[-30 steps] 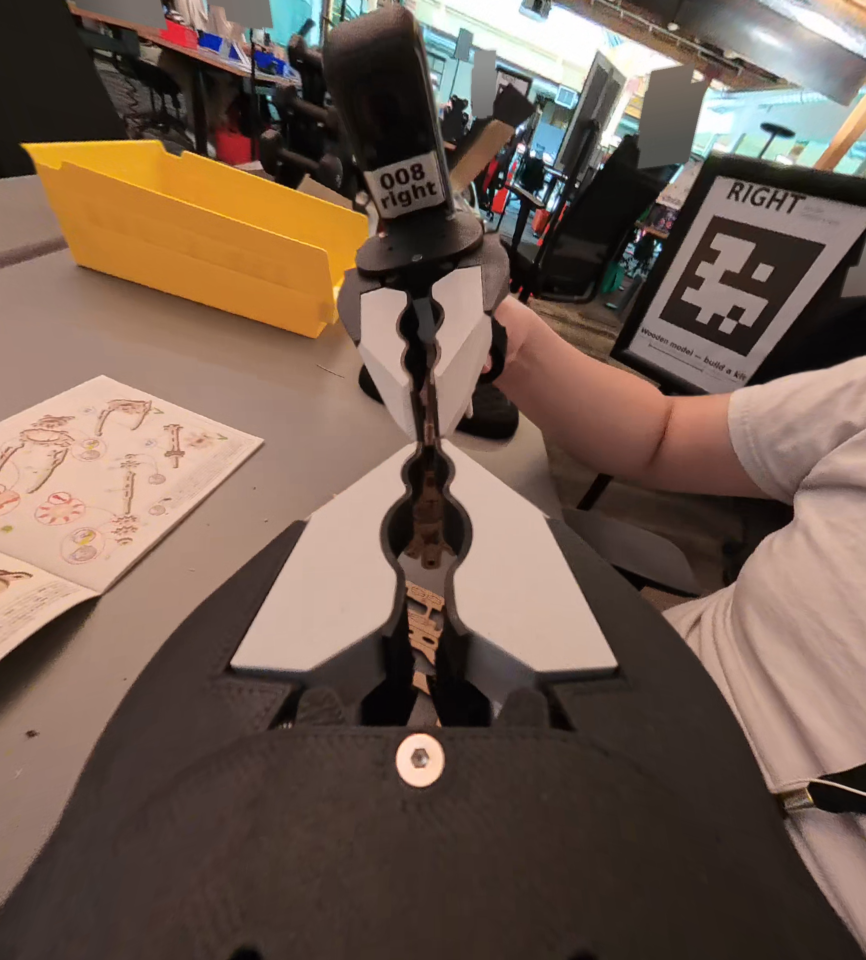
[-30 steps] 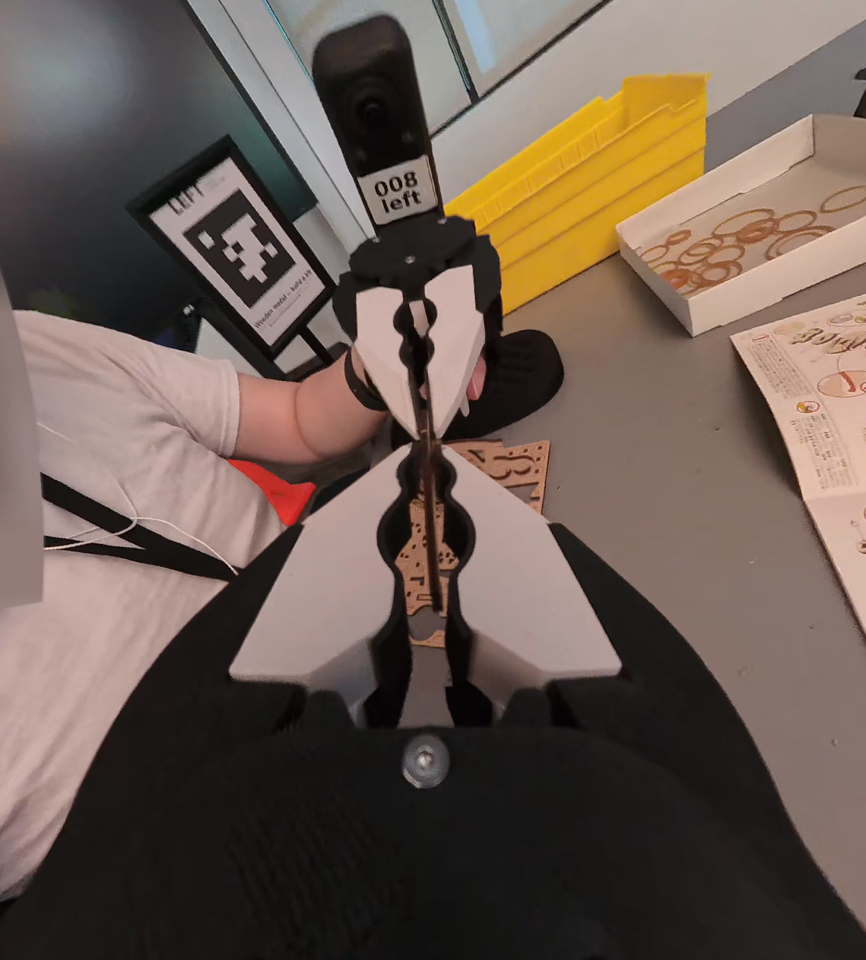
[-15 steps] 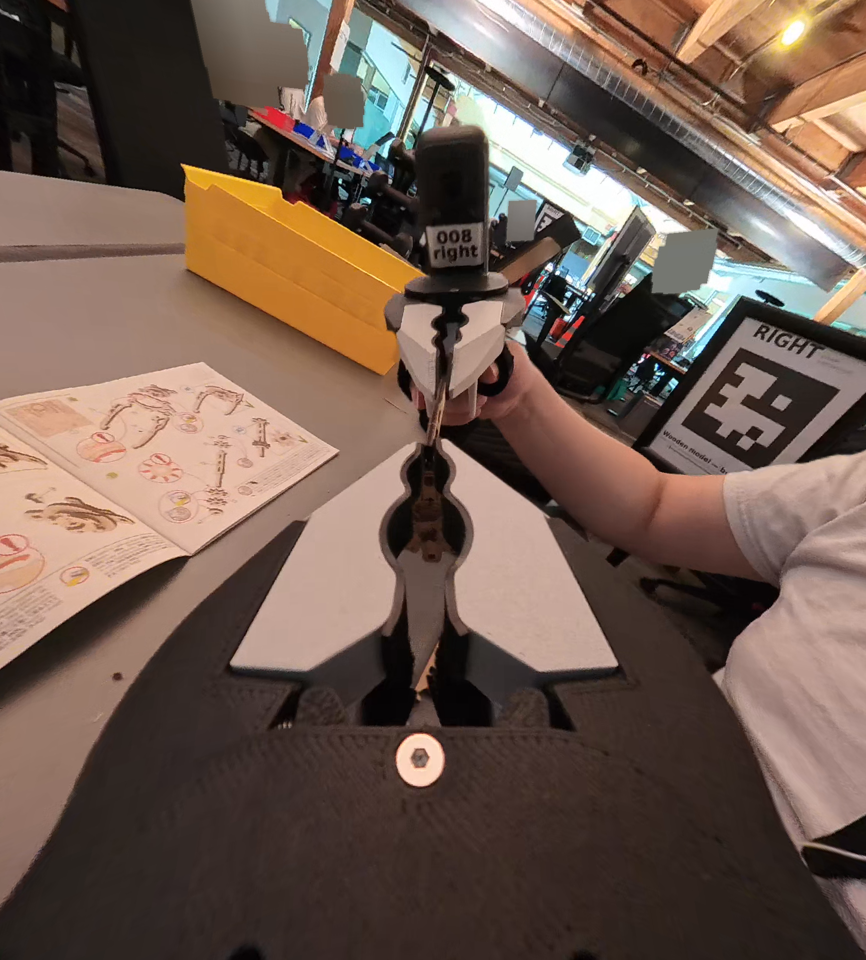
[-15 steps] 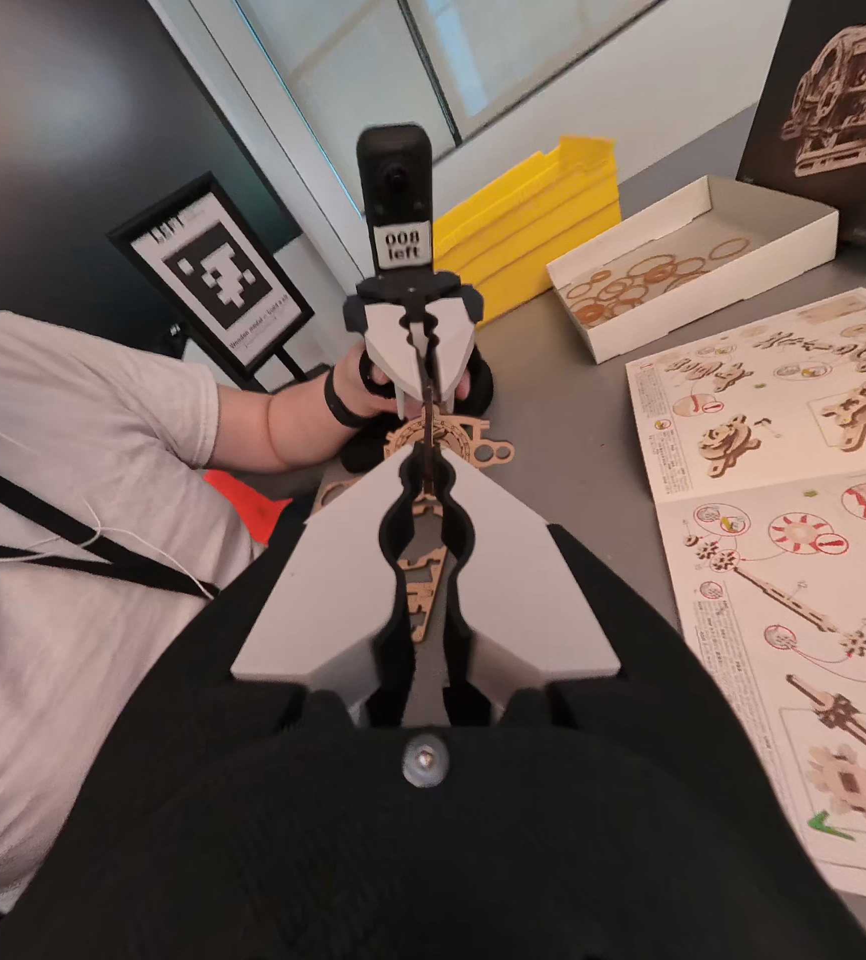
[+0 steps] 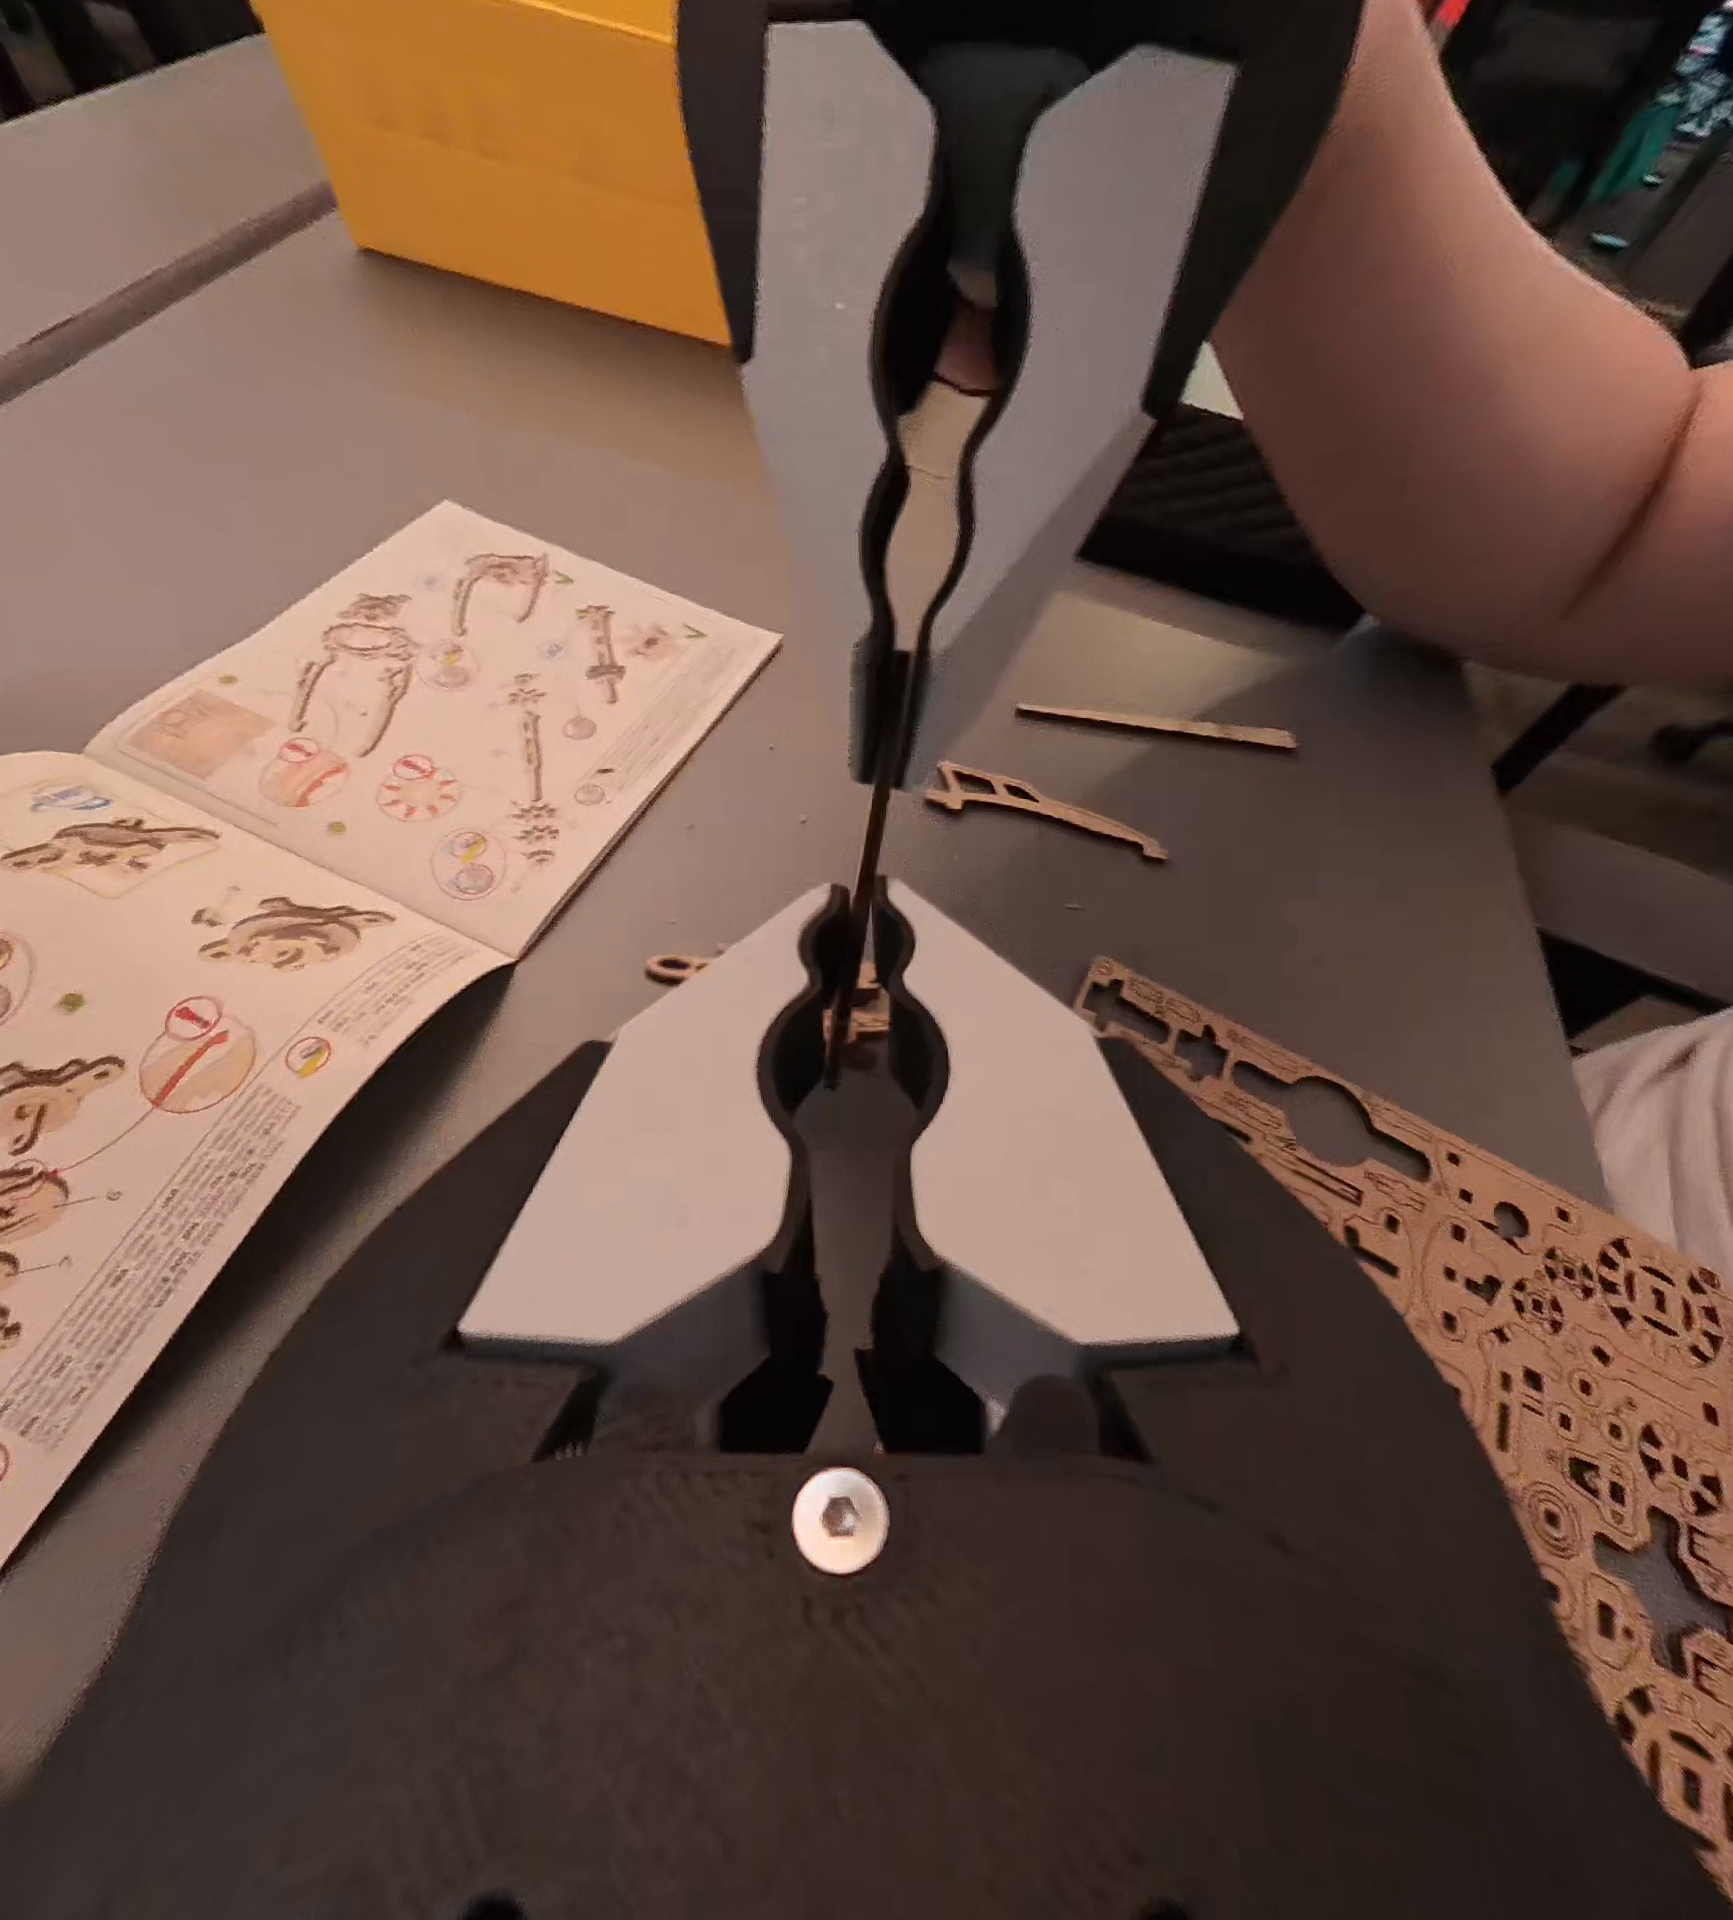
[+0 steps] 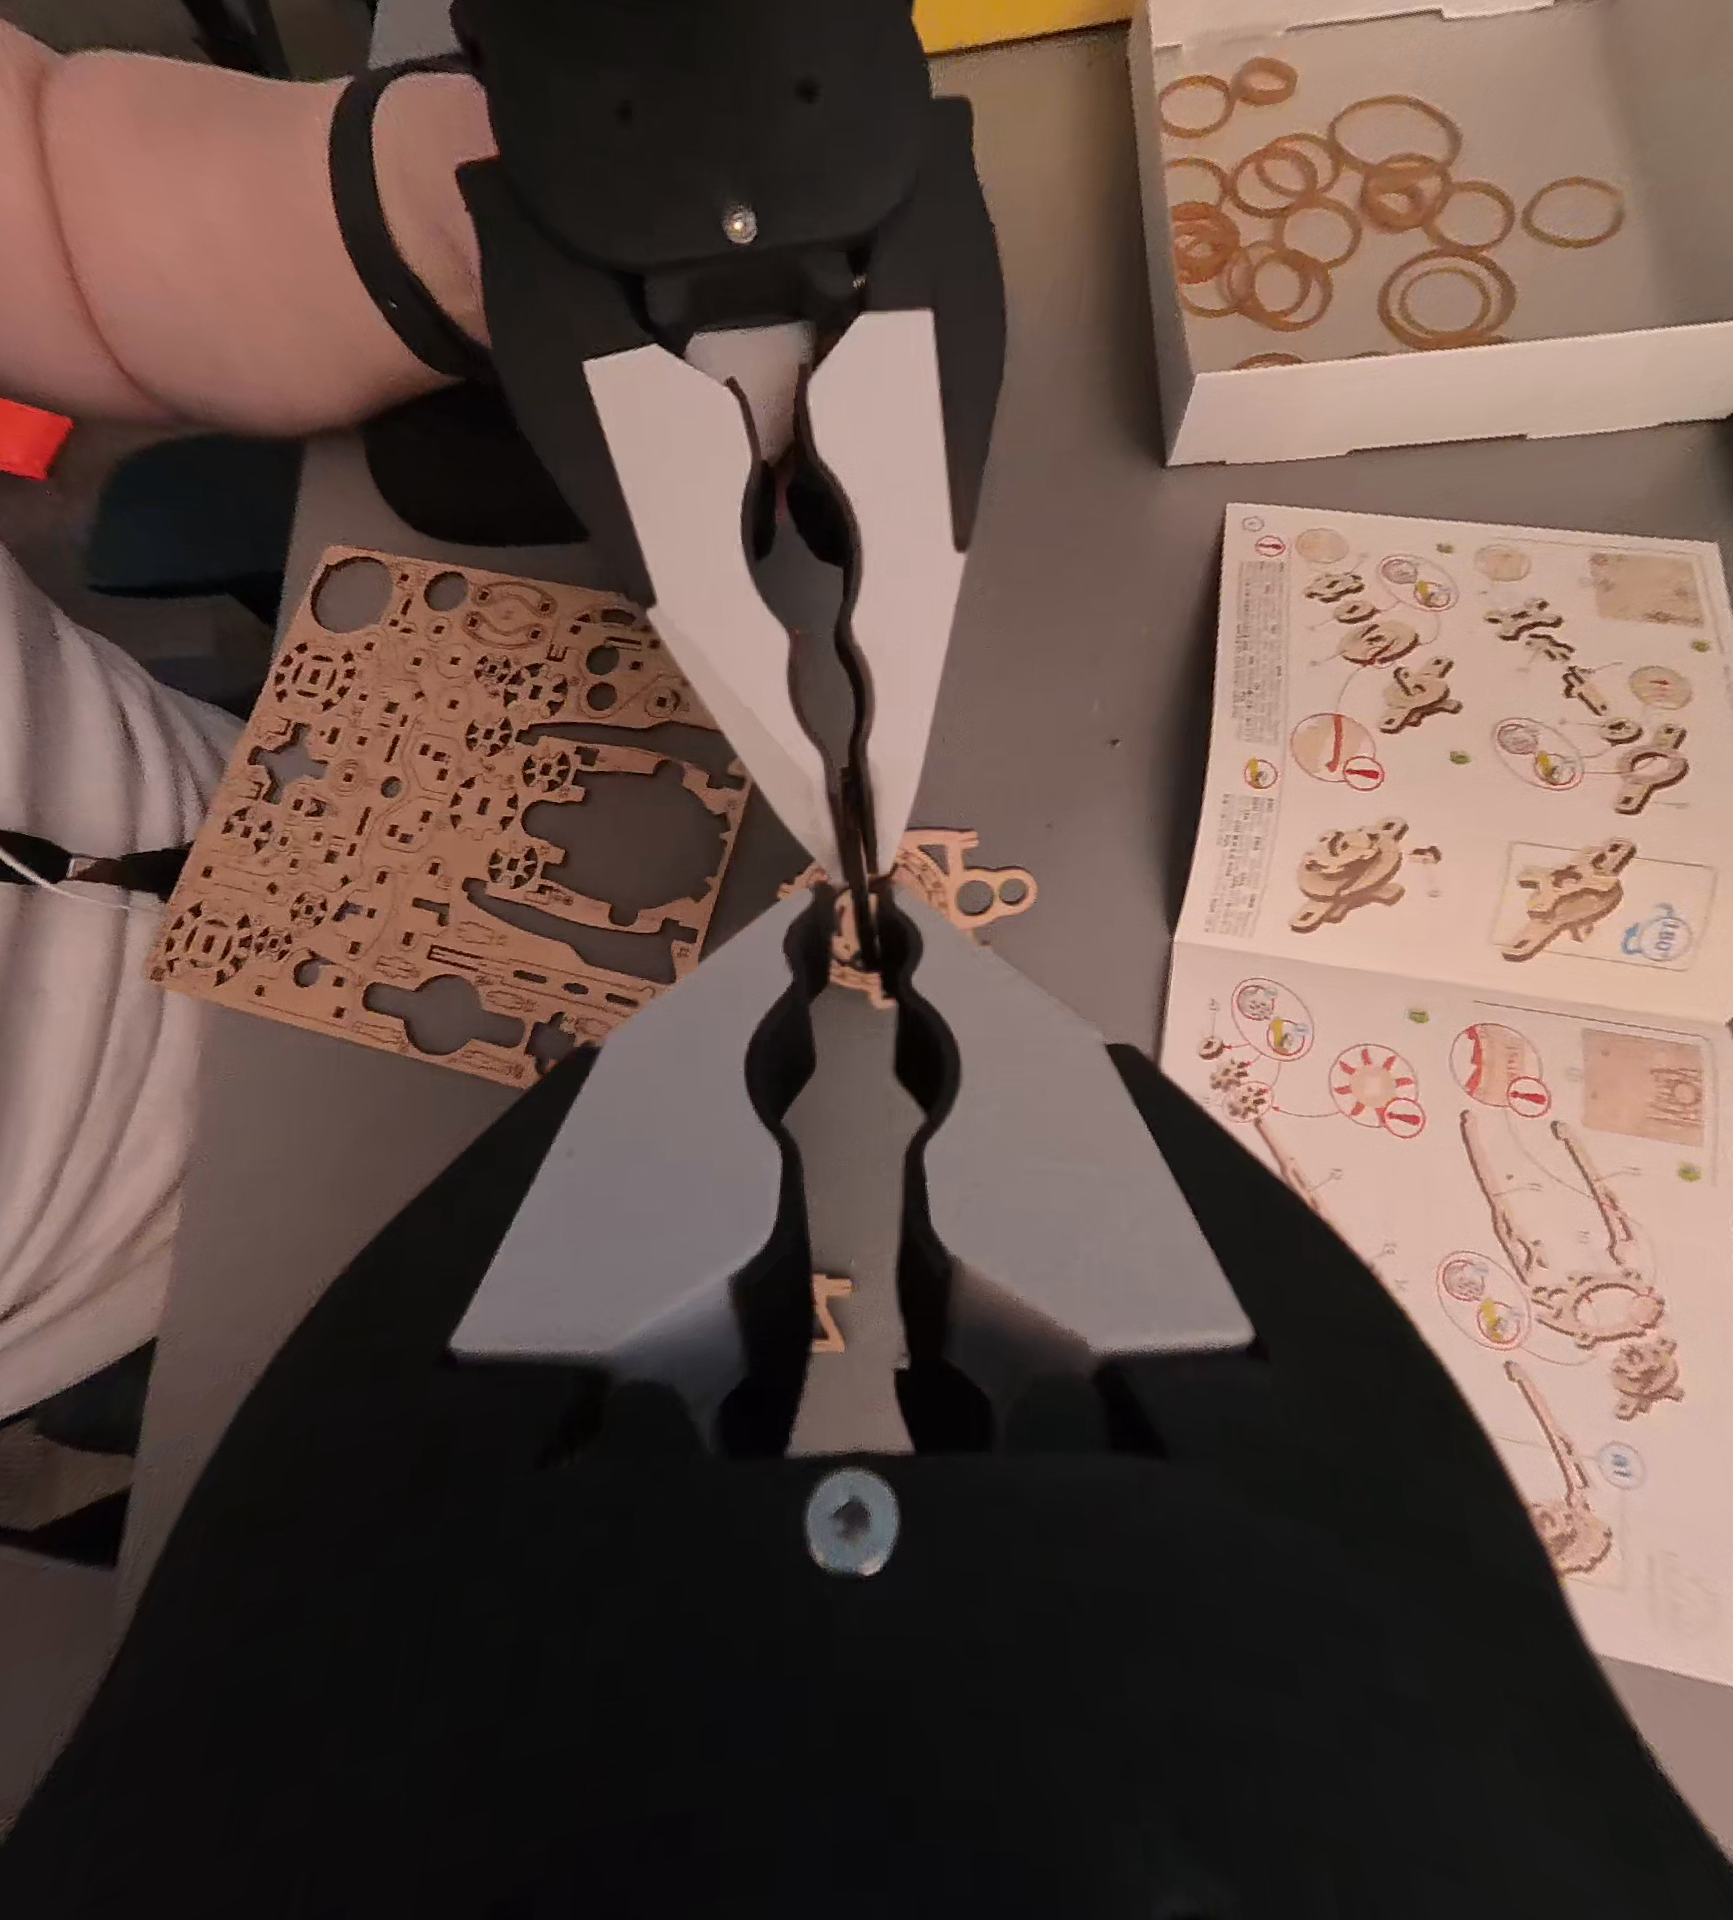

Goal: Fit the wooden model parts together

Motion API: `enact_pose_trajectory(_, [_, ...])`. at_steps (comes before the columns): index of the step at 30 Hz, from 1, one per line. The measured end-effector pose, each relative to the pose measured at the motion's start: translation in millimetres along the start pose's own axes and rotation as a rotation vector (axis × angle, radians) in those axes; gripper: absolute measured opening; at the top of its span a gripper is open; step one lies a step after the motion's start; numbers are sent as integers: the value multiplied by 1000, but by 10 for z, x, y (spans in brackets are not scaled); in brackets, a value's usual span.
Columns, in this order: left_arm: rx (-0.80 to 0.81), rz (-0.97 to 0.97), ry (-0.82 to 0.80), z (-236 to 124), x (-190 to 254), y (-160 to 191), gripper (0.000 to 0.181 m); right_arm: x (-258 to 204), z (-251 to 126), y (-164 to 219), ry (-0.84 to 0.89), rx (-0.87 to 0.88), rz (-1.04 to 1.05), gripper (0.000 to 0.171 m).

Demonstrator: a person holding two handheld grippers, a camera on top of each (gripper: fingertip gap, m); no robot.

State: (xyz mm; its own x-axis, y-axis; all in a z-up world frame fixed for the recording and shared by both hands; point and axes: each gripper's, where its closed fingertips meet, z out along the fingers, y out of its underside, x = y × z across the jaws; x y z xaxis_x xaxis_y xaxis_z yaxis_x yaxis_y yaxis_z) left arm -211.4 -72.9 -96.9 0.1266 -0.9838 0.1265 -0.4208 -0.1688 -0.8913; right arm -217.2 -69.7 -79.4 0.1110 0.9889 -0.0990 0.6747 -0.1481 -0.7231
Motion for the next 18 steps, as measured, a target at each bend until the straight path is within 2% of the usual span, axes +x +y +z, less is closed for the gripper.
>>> enact_pose_trajectory(3, [12, -34, -10, -41, -68, 54, 0, 99, -122, -22, 29, 96, 36, 20])
enact_pose_trajectory(6, [22, -53, -18, -98, -125, 120, 0, 154, -403, 13, 46, 267, 88, 20])
enact_pose_trajectory(8, [45, -45, -6, -132, -102, 95, 0, 190, -451, 358, 84, 177, 168, 23])
enact_pose_trajectory(11, [47, -14, 5, -156, -63, 87, 6, 49, -370, 881, 96, 22, 175, 23])
enact_pose_trajectory(13, [54, -12, 12, -169, -49, 79, 17, -119, -291, 1009, 42, 23, 192, 21])
enact_pose_trajectory(18, [161, -83, 43, -300, -39, -91, 22, -171, -227, 1181, 114, -8, 229, 17])
